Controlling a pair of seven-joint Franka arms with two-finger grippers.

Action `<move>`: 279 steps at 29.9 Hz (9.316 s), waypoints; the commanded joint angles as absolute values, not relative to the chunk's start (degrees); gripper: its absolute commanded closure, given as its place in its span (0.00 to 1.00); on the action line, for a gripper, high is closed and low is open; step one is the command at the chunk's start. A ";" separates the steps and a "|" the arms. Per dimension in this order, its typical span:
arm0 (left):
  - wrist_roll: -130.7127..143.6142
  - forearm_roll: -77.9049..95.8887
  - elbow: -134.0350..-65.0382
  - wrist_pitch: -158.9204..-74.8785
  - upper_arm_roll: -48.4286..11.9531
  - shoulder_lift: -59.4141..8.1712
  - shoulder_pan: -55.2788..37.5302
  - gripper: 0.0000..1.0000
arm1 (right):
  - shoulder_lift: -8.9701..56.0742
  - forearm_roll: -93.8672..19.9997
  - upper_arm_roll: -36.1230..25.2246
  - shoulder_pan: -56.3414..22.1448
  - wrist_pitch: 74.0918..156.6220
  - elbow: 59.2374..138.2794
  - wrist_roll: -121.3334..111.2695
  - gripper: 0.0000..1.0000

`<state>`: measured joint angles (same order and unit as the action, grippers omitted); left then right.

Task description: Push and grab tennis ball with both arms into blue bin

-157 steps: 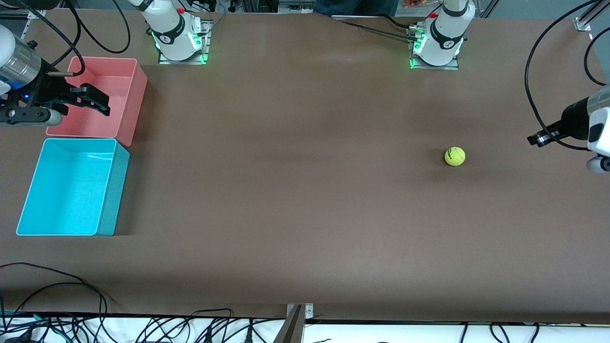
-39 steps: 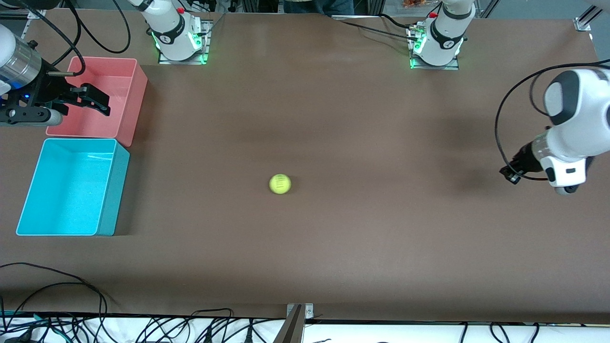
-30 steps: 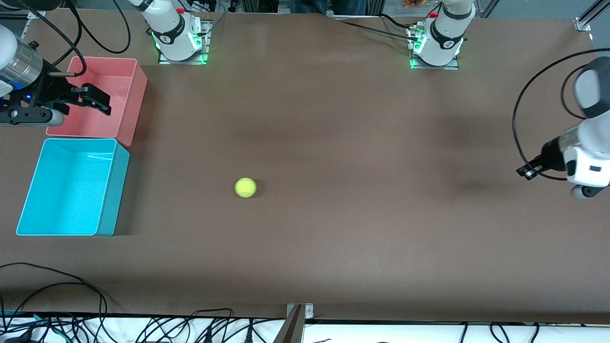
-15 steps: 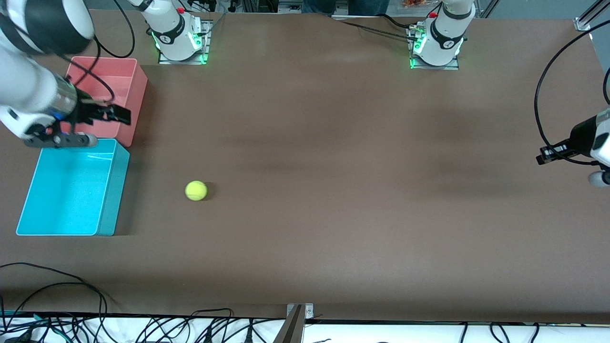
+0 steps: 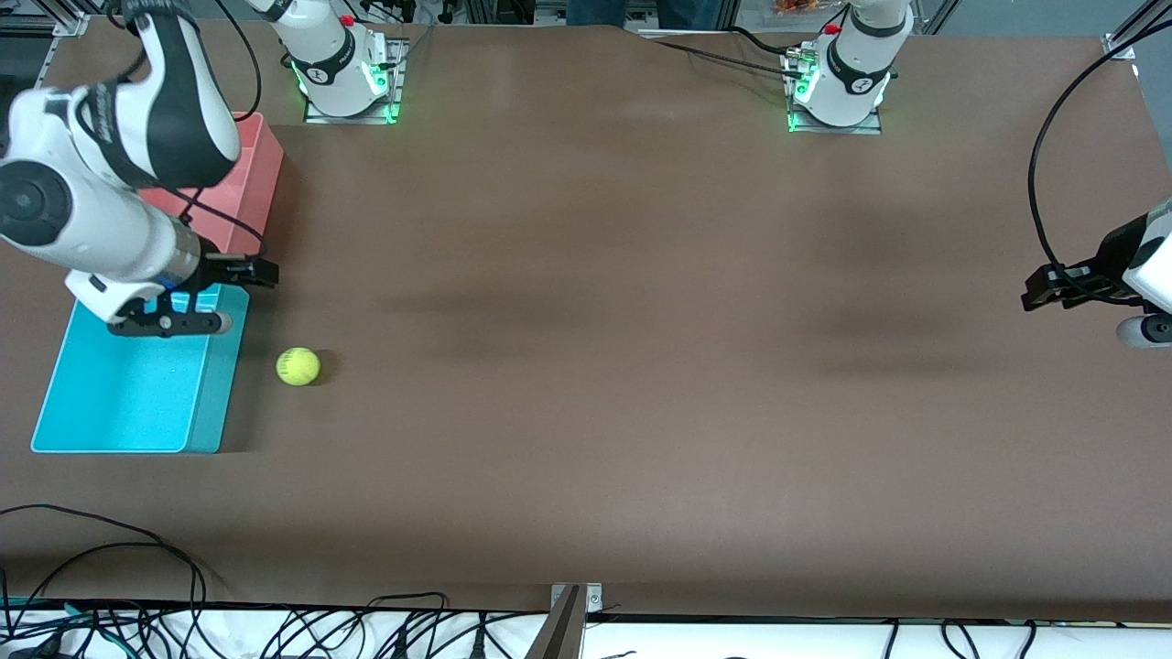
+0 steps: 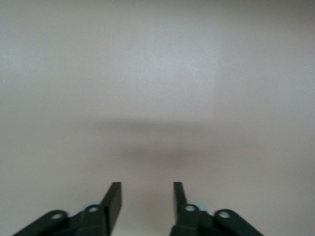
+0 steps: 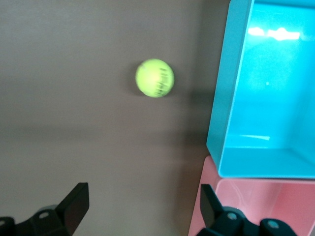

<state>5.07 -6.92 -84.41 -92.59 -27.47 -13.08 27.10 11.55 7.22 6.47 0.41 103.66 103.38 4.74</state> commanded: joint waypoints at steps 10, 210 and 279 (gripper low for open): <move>3.52 -7.65 -81.21 -90.70 -28.39 -12.92 27.07 0.00 | 18.72 13.26 6.42 0.53 111.88 103.54 4.75 0.00; 6.50 1.93 -90.97 -91.14 1.85 -2.11 -0.35 0.00 | -2.37 -5.62 -0.96 3.17 92.28 100.63 0.71 0.00; 6.59 1.93 -90.97 -90.44 1.58 -2.02 -0.35 0.00 | -2.99 -1.67 -2.20 0.09 94.83 98.79 -1.76 0.00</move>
